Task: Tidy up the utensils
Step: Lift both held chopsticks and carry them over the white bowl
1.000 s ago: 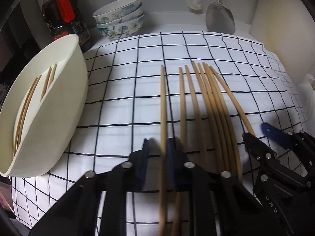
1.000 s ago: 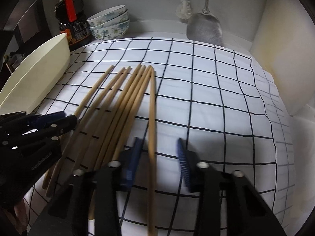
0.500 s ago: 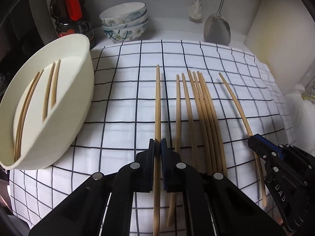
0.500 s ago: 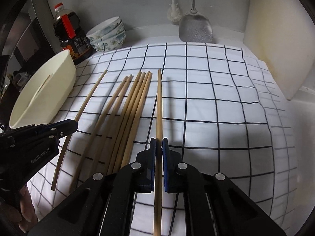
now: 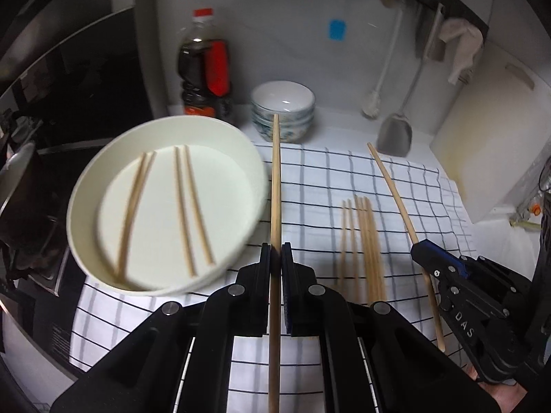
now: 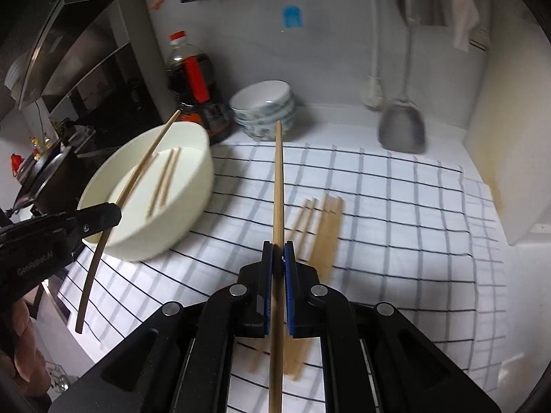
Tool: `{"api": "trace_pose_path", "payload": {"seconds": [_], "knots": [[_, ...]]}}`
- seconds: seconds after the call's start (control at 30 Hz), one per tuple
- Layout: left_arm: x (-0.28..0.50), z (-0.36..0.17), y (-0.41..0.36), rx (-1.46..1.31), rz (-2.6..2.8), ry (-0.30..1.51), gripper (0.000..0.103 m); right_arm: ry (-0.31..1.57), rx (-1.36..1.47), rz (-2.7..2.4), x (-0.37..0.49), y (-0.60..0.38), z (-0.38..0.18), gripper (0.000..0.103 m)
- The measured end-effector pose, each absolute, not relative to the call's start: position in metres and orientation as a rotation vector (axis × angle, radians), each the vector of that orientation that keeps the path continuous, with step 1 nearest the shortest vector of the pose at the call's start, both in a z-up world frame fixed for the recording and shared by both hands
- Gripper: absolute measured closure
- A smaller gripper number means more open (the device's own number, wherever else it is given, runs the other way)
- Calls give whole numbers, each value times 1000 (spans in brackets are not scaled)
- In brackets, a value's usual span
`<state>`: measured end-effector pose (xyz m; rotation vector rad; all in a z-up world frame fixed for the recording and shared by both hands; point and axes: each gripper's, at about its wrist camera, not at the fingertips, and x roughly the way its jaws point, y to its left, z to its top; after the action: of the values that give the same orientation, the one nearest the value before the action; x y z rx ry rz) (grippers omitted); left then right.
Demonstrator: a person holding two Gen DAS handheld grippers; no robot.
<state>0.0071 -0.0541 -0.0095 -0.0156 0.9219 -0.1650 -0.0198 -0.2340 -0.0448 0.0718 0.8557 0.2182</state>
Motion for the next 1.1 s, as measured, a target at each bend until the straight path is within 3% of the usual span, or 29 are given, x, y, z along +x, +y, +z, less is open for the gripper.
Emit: {"api": "trace_pose_path", "payload": {"seconds": [0.43, 1.1], "knots": [[72, -20, 96, -10, -75, 937, 96, 867, 117, 323, 51, -79, -39, 97], [118, -69, 129, -109, 9, 1042, 96, 1036, 24, 432, 129, -14, -81, 97]]}}
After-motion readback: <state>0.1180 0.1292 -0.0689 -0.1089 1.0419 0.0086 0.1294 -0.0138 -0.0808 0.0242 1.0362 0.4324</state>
